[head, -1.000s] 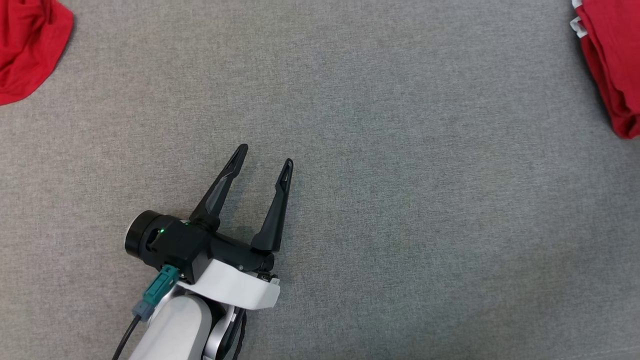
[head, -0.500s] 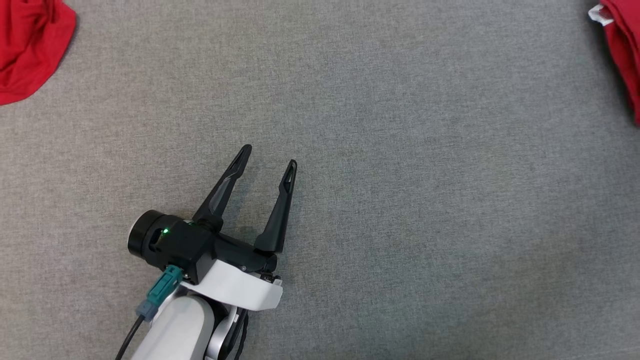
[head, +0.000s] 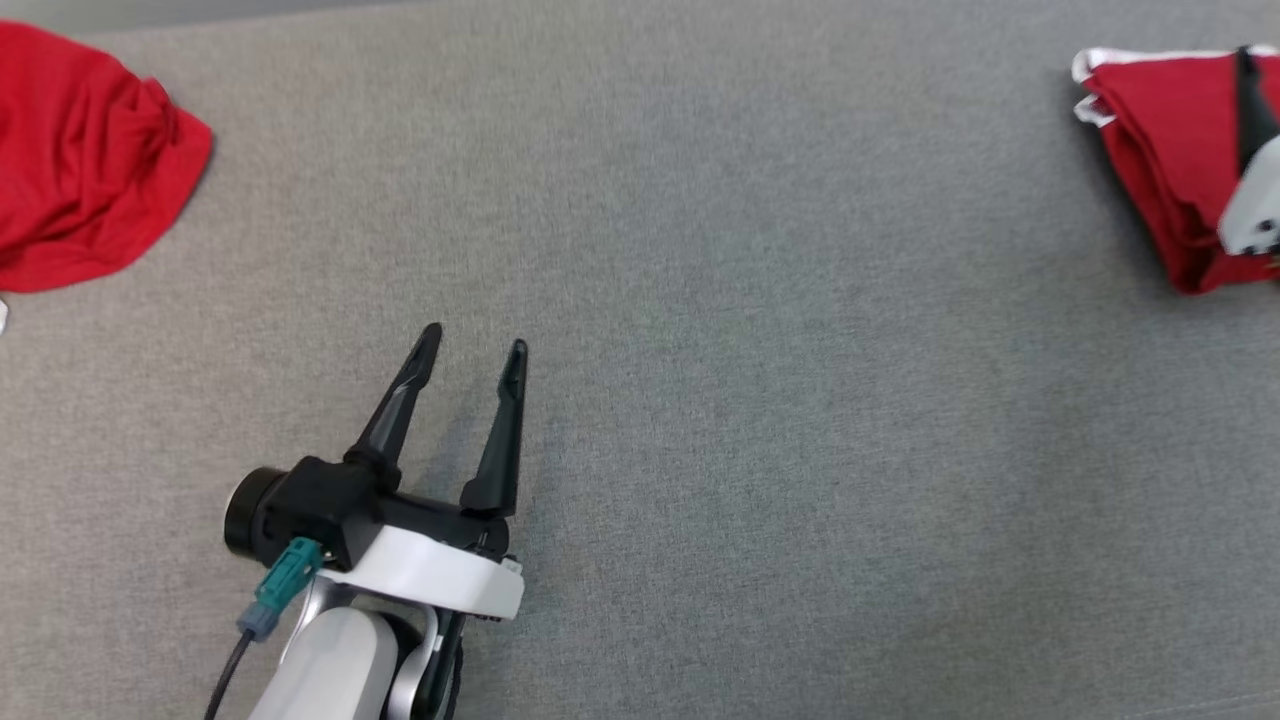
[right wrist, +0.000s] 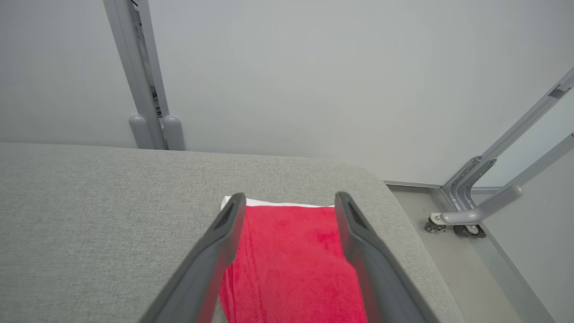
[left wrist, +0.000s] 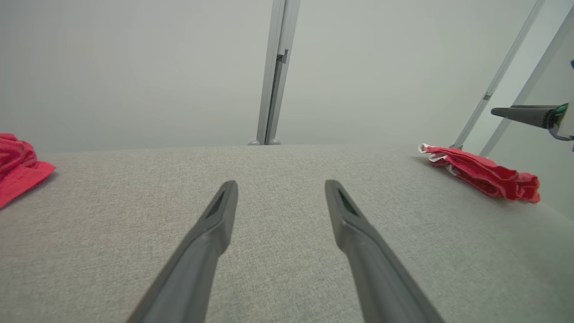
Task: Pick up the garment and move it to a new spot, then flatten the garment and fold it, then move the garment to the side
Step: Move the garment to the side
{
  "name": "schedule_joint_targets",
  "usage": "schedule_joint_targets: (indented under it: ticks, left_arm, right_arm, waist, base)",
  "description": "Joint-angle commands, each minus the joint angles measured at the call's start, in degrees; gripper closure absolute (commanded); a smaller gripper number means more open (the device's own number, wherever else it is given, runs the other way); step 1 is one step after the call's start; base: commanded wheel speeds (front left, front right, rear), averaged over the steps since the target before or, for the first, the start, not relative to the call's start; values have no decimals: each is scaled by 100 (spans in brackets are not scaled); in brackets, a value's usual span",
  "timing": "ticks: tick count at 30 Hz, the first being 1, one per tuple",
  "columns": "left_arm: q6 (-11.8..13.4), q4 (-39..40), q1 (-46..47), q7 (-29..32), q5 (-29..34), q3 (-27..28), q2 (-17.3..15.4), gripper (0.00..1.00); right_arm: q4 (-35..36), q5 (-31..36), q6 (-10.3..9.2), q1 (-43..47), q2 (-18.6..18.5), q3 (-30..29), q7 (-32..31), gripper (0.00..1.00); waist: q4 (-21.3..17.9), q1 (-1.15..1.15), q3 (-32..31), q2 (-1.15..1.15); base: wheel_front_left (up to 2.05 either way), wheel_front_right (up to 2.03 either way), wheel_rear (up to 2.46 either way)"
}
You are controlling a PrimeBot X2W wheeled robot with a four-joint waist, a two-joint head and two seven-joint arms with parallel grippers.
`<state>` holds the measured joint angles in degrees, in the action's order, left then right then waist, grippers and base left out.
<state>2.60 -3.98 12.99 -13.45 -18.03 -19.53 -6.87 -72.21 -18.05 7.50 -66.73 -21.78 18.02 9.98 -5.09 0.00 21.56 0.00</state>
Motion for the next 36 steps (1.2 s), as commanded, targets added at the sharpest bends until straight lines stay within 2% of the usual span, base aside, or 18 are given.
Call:
schedule_joint_targets:
  ticks: [1, 8, 16, 19, 28, 33, 36]
  left_arm:
    - [55, -80, -90, -46, -81, 88, -22, 0]
    - [227, -637, -401, -150, -334, 535, 45, 0]
    - [299, -929, -923, -175, -412, 926, 120, 0]
    - [314, -914, -1130, -171, -371, 1014, 145, 0]
    - [330, -825, -1640, -172, -267, 1053, 263, 0]
    - [336, -772, -1784, -172, -238, 1029, 295, 0]
    - [330, -750, -1832, -172, -188, 1003, 299, 0]
  right_arm:
    - [81, -30, -1, 136, 101, 71, 81, 0]
    - [512, -250, 0, 726, 574, 312, 392, 0]
    - [1456, -540, 0, 1873, 997, 54, 532, 0]
    - [2113, -328, 0, 2497, 1102, -211, 529, 0]
    - [3842, 407, 0, 4502, 1715, -1282, 529, 0]
    - [4555, 719, 0, 5434, 1864, -1473, 529, 0]
    - [4946, 603, 0, 5841, 1877, -1430, 503, 0]
  waist:
    - [-40, 0, -362, 0]
    - [64, 0, -1126, 0]
    - [275, 0, -1792, 0]
    - [365, 0, -1969, 0]
    - [587, 0, -2298, 0]
    - [674, 0, -2382, 0]
    - [743, 0, -2412, 0]
  base:
    - [0, 0, 0]
    - [0, 0, 0]
    - [0, 0, 0]
    - [0, 0, 0]
    - [0, 0, 0]
    - [0, 0, 0]
    - [0, 0, 0]
